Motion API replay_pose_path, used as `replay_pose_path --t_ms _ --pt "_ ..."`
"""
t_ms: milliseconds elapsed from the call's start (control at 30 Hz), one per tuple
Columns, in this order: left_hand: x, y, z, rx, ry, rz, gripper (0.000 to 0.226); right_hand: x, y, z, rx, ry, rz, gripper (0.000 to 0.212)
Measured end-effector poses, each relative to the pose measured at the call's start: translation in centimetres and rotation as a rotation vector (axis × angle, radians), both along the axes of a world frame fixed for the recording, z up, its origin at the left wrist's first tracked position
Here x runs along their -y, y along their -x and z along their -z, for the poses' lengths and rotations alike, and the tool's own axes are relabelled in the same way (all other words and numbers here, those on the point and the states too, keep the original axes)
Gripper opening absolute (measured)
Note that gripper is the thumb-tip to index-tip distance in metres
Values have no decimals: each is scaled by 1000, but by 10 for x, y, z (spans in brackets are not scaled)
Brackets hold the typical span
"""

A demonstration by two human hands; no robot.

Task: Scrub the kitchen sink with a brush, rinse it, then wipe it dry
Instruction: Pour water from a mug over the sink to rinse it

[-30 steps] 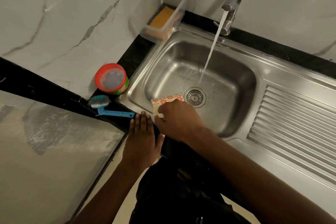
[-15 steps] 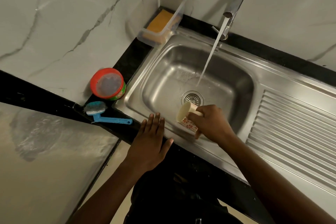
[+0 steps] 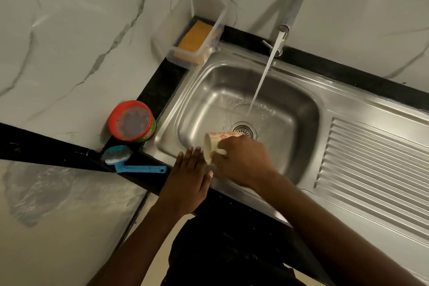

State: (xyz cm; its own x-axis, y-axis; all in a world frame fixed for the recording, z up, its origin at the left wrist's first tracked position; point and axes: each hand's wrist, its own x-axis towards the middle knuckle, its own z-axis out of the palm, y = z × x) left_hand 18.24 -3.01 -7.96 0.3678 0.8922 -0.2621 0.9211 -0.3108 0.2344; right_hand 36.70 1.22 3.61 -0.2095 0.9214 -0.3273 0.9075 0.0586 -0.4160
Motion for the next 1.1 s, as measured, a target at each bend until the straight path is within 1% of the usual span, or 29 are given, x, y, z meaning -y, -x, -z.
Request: replay_pose_path --t_ms 33,100,167,233,333,433,567,633,733,833,933,1033,1100 --pt "-5 -2 0 33 -7 4 71 -3 -13 5 -73 47 71 28" --pt "-15 -9 -1 100 3 18 70 -10 -42 16 -343 165 267 22" --pt "-29 -18 -6 149 3 40 70 -15 -68 26 -565 219 486 22" --pt "-42 -30 -13 185 1 74 67 -18 -85 30 -696 223 650 25" --pt "-61 -49 -25 257 6 98 59 -26 -95 28 -857 180 814 30" --pt "-79 -64 -30 425 65 -27 45 -33 -99 27 -969 98 903 33" --pt "-100 -73 -35 748 215 -384 36 -35 -95 29 -1117 62 952 35" --pt "-110 -74 -42 877 270 -481 39 -34 -89 30 -1206 64 946 43" --pt "-119 -71 -52 1004 341 -488 38 -36 -74 28 -1281 64 886 51" --pt "-128 -61 -64 1122 414 -538 36 -45 -59 25 -1374 56 862 48" --pt "-134 -49 -70 1197 544 -607 29 -59 -44 22 -1437 60 805 46" --pt "-138 -35 -73 1303 575 -676 41 -76 -26 18 -1420 103 673 45" --pt "-142 -24 -75 1365 517 -736 35 -88 -14 14 -1325 147 563 45"
